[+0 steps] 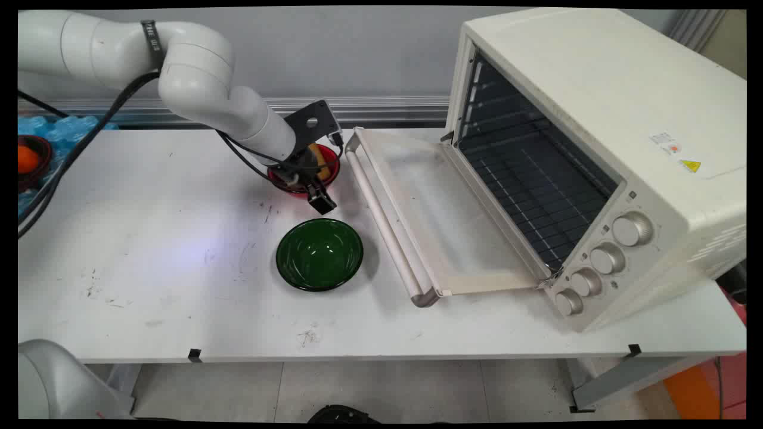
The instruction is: Close the oven
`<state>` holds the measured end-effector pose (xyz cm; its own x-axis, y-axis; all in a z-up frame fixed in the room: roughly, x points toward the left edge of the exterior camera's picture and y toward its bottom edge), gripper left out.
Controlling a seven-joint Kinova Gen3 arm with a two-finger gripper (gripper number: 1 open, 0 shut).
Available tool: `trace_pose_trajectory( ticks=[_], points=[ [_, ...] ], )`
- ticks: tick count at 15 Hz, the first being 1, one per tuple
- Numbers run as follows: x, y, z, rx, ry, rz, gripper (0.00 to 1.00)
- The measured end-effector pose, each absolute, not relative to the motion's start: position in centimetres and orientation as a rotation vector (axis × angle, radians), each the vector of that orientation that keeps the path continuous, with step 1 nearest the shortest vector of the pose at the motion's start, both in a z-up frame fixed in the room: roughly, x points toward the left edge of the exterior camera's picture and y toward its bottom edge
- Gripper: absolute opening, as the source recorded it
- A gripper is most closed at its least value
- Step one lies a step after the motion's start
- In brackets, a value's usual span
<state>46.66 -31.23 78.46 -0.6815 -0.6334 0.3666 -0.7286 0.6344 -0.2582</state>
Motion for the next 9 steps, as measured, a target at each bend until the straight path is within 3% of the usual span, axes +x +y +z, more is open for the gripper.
trace_pose_trajectory(
  ticks=[9],
  points=[
    [45.9, -30.2, 82.1, 1.032, -2.567, 0.569, 1.00]
  ],
)
